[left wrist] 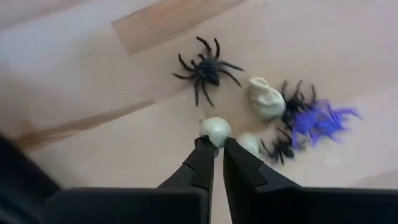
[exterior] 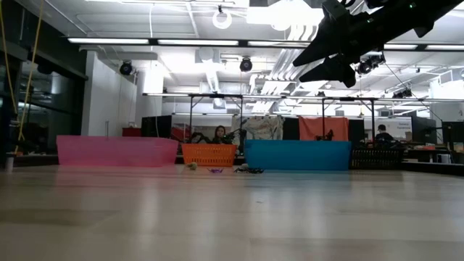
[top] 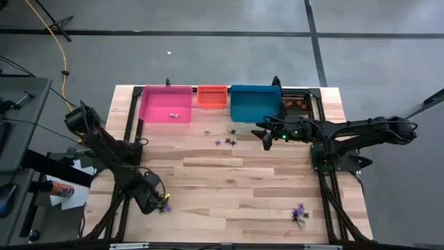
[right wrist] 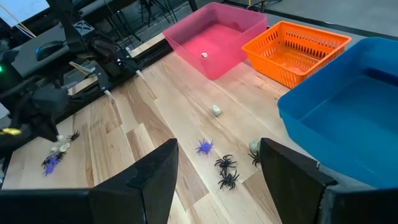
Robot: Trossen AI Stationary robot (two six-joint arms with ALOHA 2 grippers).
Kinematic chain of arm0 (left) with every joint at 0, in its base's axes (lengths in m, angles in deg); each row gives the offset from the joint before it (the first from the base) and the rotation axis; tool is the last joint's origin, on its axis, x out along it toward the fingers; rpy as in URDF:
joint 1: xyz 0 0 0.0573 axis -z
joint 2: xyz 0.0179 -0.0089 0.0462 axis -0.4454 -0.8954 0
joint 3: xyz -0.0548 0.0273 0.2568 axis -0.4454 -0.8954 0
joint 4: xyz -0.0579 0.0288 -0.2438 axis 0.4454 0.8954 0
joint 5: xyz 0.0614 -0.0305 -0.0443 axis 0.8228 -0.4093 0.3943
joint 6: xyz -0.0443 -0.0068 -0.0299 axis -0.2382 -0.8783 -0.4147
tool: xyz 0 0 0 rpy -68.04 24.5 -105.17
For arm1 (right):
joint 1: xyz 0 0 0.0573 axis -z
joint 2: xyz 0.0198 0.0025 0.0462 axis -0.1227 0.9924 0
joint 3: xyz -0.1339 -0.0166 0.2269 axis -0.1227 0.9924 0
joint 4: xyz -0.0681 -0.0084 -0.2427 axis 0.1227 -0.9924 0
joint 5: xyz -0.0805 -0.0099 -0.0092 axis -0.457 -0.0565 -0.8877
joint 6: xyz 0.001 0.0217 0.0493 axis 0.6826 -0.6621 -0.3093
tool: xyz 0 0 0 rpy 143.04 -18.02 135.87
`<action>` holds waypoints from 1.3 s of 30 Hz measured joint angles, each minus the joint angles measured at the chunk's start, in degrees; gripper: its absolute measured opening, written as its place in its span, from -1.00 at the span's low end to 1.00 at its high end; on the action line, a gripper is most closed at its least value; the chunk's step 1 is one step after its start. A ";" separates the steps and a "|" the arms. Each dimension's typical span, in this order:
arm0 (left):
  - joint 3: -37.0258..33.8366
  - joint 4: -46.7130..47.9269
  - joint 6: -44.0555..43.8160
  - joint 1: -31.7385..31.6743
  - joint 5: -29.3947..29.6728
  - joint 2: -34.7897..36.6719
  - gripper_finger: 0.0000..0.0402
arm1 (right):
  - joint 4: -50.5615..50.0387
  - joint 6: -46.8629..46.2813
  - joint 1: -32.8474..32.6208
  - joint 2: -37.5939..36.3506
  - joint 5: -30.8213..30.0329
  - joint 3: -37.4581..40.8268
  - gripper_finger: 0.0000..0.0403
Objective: Sort Halloween decoration
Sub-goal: Put the white skull toy into the pink bin
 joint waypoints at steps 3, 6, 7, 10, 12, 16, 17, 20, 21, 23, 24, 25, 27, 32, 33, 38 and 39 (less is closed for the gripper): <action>0.00 3.85 1.91 -0.15 0.06 5.69 -0.95 | 0.00 0.00 0.01 0.00 0.02 0.00 0.09; 0.04 9.87 2.85 -0.88 2.43 13.08 -0.98 | -0.02 0.08 0.00 0.00 0.00 0.00 0.09; 0.04 12.12 2.86 -1.09 3.80 15.36 -0.99 | -0.02 0.08 0.00 0.00 0.00 0.00 0.09; 0.04 17.53 3.08 -2.19 8.47 21.92 -1.00 | -0.02 0.13 0.00 0.00 0.00 0.00 0.09; 0.04 18.40 5.31 -3.47 13.34 25.90 -1.00 | -0.02 0.12 0.00 0.00 0.00 0.00 0.09; 0.09 16.92 15.97 -8.50 27.66 31.74 -0.99 | 0.33 0.17 0.02 0.00 0.00 0.00 0.09; 0.09 15.97 19.82 -10.50 31.07 32.65 -0.99 | 0.57 0.17 0.00 0.00 0.00 0.00 0.09; 0.09 10.52 33.96 -17.78 40.65 34.05 -0.99 | 2.70 0.20 0.00 0.00 0.09 0.00 0.09; 0.09 7.24 39.47 -20.73 42.96 34.15 -1.00 | 4.07 0.20 0.01 0.00 0.25 0.00 0.09; 0.13 0.32 50.76 -26.84 43.95 33.71 -1.00 | 6.77 0.20 0.02 0.00 0.50 -0.02 0.09; 0.13 -2.89 56.07 -29.90 42.49 33.25 -1.00 | 8.01 0.20 0.02 0.00 0.50 -0.02 0.09; 0.13 -5.47 60.80 -32.91 40.15 32.66 -1.00 | 9.04 0.20 0.01 0.00 0.50 -0.04 0.09; 0.13 -10.13 67.46 -37.99 35.13 31.31 -1.00 | 10.22 0.20 0.02 0.00 0.50 -0.04 0.09; 0.13 -17.64 79.33 -48.03 26.56 27.46 -1.00 | 10.04 0.22 0.01 0.00 0.52 -0.04 0.09; 0.13 -19.60 80.70 -49.68 25.52 26.79 -1.00 | 9.76 0.22 0.00 0.00 0.54 -0.04 0.09; 0.15 -29.43 84.49 -55.63 22.06 24.60 -1.00 | 9.14 0.20 0.01 0.00 0.57 -0.04 0.09; 0.15 -31.07 84.97 -56.38 21.47 24.44 -1.00 | 8.93 0.21 0.01 0.00 0.57 -0.04 0.09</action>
